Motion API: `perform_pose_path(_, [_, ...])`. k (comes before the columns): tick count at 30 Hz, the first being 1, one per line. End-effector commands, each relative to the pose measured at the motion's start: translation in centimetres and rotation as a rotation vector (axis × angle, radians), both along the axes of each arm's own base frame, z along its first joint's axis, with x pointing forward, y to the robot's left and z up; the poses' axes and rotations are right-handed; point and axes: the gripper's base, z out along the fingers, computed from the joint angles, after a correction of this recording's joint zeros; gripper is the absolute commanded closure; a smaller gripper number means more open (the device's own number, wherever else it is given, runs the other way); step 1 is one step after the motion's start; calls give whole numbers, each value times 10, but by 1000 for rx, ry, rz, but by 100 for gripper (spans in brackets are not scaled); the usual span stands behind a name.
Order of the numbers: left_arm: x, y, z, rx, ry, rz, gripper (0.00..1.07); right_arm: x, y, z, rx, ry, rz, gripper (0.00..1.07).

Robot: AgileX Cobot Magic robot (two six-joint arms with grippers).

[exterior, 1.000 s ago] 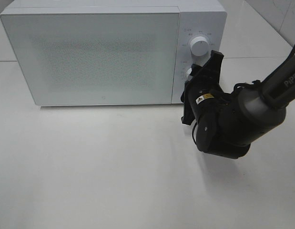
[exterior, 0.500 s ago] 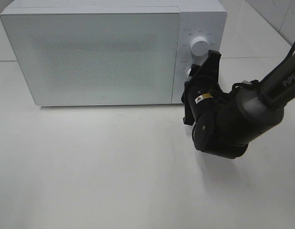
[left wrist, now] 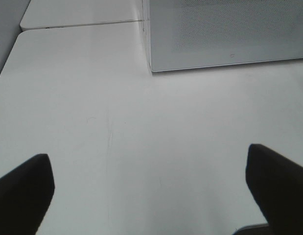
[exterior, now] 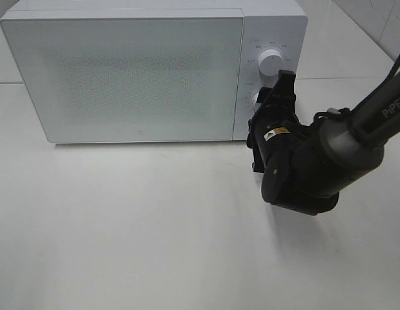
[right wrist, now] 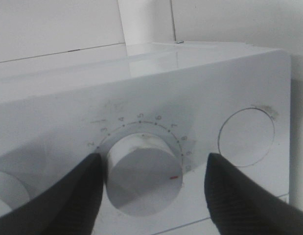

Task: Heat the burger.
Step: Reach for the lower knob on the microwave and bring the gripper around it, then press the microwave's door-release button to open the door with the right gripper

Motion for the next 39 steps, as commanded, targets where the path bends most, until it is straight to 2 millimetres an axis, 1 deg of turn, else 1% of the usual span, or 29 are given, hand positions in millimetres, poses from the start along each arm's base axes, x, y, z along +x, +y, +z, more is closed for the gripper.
perform_pose_path(1, [-2, 0, 0, -5, -30, 4, 6, 8, 4, 20, -67, -150, 40, 41])
perform_pose_path(5, [-2, 0, 0, -5, -30, 4, 6, 7, 6, 19, -96, -147, 75, 41])
perform_pose_path(9, [-2, 0, 0, -5, -30, 4, 6, 1, 2, 20, -110, -123, 84, 41])
perform_pose_path(11, [-2, 0, 0, -5, -30, 4, 6, -9, -3, 22, -164, -90, 109, 41])
perform_pose_path(12, [-2, 0, 0, -5, -30, 4, 6, -9, -3, 22, -164, -90, 109, 41])
perform_pose_path(13, [-2, 0, 0, -5, -30, 4, 6, -16, -6, 22, -206, -69, 145, 41])
perform_pose_path(15, [-2, 0, 0, -5, -30, 4, 6, -19, -6, 23, -229, -61, 170, 41])
perform_pose_path(17, [-2, 0, 0, -5, -30, 4, 6, -28, -7, 25, -300, -15, 252, 41])
perform_pose_path(18, [-2, 0, 0, -5, -30, 4, 6, -28, -7, 25, -300, -15, 252, 41])
perform_pose_path(19, [-2, 0, 0, -5, -30, 4, 6, -36, -8, 25, -358, 29, 306, 41])
perform_pose_path(20, [-2, 0, 0, -5, -30, 4, 6, -36, -8, 25, -358, 29, 306, 41])
perform_pose_path(21, [-2, 0, 0, -5, -30, 4, 6, -41, -10, 26, -423, 59, 350, 41])
perform_pose_path(23, [-2, 0, 0, -5, -30, 4, 6, -44, -11, 26, -454, 76, 370, 41])
perform_pose_path(25, [-2, 0, 0, -5, -30, 4, 6, -51, -13, 35, -629, 111, 459, 41])
perform_pose_path(26, [-2, 0, 0, -5, -30, 4, 6, -51, -13, 35, -629, 111, 459, 41])
perform_pose_path(27, [-2, 0, 0, -5, -30, 4, 6, -52, -13, 38, -682, 116, 488, 41])
perform_pose_path(28, [-2, 0, 0, -5, -30, 4, 6, -52, -13, 38, -682, 116, 488, 41])
perform_pose_path(30, [-2, 0, 0, -5, -30, 4, 6, -58, -12, 47, -890, 140, 604, 41])
perform_pose_path(31, [-2, 0, 0, -5, -30, 4, 6, -58, -12, 47, -890, 140, 604, 41])
perform_pose_path(32, [-2, 0, 0, -5, -30, 4, 6, -59, -12, 48, -949, 144, 638, 41])
perform_pose_path(33, [-2, 0, 0, -5, -30, 4, 6, -59, -12, 48, -949, 144, 638, 41])
perform_pose_path(35, [-2, 0, 0, -5, -30, 4, 6, -66, -12, 50, -1140, 174, 771, 41])
perform_pose_path(36, [-2, 0, 0, -5, -30, 4, 6, -66, -12, 50, -1140, 174, 771, 41])
perform_pose_path(38, [-2, 0, 0, -5, -30, 4, 6, -70, -12, 46, -1257, 204, 858, 41])
perform_pose_path(39, [-2, 0, 0, -5, -30, 4, 6, -70, -12, 46, -1257, 204, 858, 41])
